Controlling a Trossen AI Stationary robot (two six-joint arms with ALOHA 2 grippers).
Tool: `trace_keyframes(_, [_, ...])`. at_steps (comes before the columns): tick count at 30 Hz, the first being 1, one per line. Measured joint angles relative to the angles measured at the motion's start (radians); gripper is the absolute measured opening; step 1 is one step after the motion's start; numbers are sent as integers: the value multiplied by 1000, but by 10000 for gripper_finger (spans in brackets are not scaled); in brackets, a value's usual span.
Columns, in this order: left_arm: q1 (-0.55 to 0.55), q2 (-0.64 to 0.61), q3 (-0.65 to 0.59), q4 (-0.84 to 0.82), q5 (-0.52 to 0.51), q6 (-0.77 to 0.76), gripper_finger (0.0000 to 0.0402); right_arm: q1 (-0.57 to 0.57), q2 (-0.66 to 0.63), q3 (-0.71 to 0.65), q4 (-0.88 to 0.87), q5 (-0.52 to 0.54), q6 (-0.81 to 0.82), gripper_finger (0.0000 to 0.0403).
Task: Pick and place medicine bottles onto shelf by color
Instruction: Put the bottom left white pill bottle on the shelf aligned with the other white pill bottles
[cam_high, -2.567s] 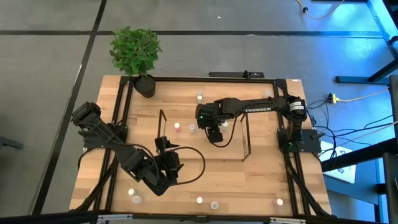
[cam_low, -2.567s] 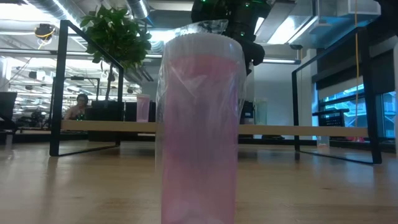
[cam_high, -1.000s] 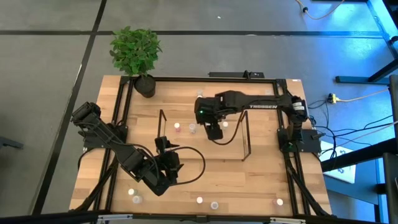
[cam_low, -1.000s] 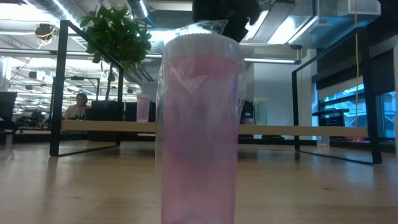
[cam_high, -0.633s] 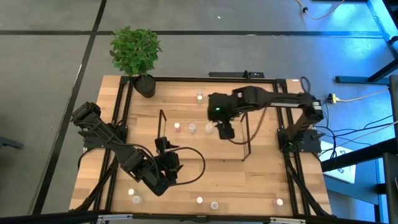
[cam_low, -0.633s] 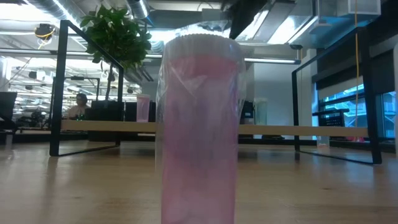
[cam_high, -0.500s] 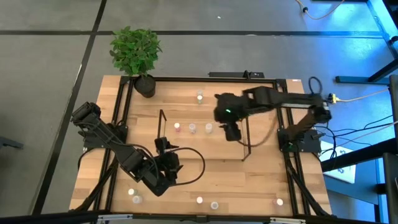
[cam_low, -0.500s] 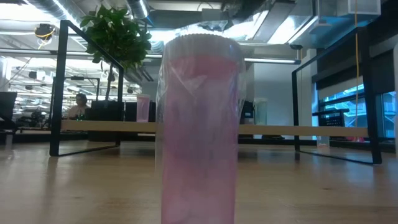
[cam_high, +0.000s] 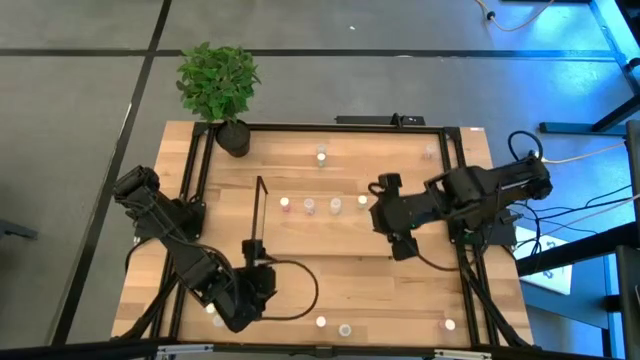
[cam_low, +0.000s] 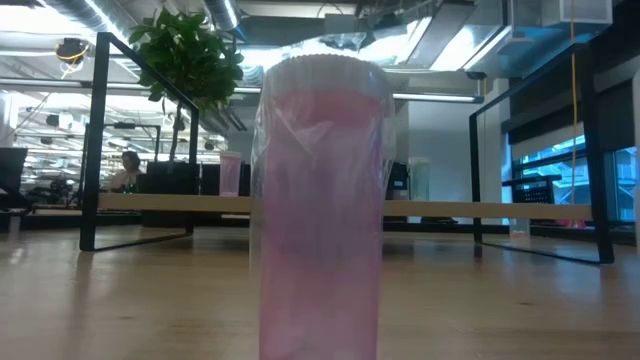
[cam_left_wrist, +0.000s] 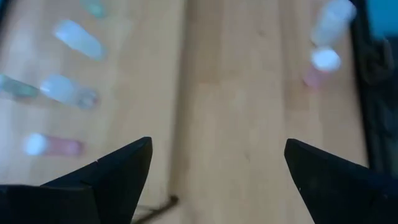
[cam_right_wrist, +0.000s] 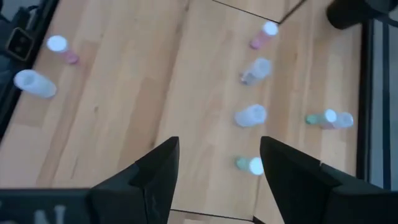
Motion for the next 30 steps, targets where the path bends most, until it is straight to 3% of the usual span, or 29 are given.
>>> trace_keyframes(5, [-34,0,0,-66,137,-1,360,52,-1,0,35,0,20,225])
trace_keyframes(11, [-68,0,0,-128,188,-25,360,89,6,0,72,0,23,225])
trace_keyframes(21, [-128,0,0,-169,389,-32,360,91,6,0,74,4,-12,225])
trace_keyframes(30, [-185,0,0,-188,396,-34,360,88,6,0,75,3,-34,225])
